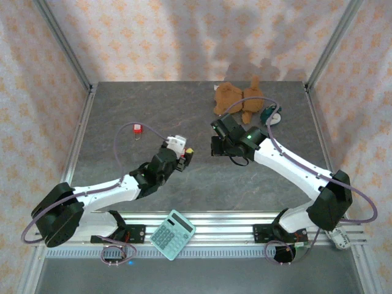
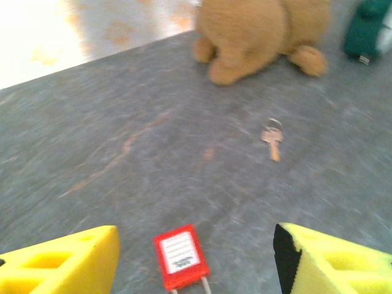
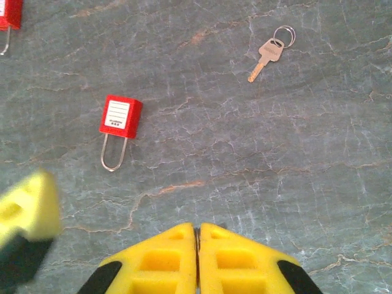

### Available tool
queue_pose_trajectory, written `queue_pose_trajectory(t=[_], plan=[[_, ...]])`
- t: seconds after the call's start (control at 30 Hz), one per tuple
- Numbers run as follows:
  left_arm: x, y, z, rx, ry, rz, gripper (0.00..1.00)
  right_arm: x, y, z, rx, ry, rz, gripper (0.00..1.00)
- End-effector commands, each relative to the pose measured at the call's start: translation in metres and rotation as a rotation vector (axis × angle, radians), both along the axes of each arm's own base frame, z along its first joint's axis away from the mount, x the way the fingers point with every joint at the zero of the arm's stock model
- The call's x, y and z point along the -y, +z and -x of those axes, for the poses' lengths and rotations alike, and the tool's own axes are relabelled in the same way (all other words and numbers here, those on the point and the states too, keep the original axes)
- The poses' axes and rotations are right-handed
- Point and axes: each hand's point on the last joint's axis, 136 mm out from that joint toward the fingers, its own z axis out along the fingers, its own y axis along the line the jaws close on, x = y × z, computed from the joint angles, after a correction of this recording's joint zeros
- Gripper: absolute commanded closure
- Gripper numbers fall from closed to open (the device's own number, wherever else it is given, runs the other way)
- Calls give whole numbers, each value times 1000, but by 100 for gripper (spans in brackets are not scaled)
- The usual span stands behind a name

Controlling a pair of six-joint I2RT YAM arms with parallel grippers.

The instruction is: Unlock with the key

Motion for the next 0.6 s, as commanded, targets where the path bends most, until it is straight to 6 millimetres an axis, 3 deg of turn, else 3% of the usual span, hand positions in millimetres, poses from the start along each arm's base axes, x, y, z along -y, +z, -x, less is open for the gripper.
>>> queue_pose_trajectory(t=[0.0,0.1,0.23,0.4,0.57], plan=[[57,20,39,178,-349,-13,35,1,34,3,52,3,-55,92],[67,33,55,307,-413,97,35,5,44,2,85,2,-52,92],[75,22,53,298,-441,45,35,2,52,6,88,7,-98,92],[84,33,52,368,-452,129,36,-2,51,11,72,21,-132,92],[94,24,51,342,-479,147,42,-4,49,20,61,24,-183,92]])
